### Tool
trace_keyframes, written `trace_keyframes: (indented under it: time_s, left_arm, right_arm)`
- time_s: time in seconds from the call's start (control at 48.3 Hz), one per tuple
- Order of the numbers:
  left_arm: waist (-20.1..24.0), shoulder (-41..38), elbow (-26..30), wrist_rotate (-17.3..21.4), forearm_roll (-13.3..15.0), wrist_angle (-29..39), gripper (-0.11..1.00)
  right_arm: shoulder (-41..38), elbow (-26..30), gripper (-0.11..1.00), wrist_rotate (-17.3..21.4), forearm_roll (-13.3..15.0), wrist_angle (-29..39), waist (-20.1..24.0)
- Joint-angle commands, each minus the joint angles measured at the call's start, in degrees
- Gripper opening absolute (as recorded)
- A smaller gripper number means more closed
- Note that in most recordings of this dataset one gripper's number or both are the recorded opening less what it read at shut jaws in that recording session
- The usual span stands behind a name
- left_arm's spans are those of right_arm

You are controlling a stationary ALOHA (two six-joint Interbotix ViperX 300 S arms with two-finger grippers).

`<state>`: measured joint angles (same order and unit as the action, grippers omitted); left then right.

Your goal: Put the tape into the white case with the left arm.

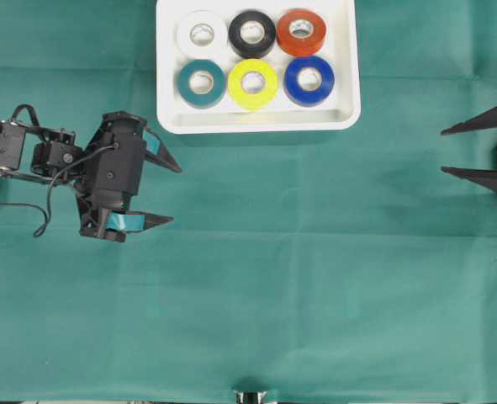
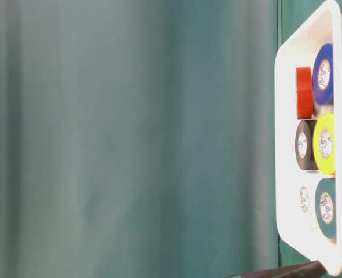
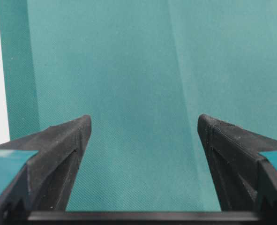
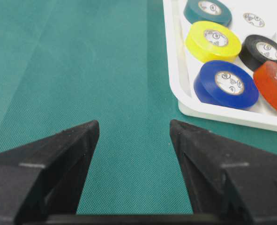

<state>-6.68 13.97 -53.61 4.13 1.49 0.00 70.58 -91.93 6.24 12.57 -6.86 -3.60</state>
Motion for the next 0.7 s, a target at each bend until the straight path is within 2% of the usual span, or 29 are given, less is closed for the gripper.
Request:
trace_keyframes:
  time_s: [0.0,0.684]
  left_arm:
    - [-0.2,2.3,0.2,0.0,0.1,-0.5,0.93]
    - [-0.2,19.2,-9.7,-0.3,0.1,-0.5,0.93]
  right_arm:
    - [-0.4,0.6,0.99,0.1,0.0,-0.4,0.0]
    - [-0.4,0.6,0.99,0.1,0.0,-0.4,0.0]
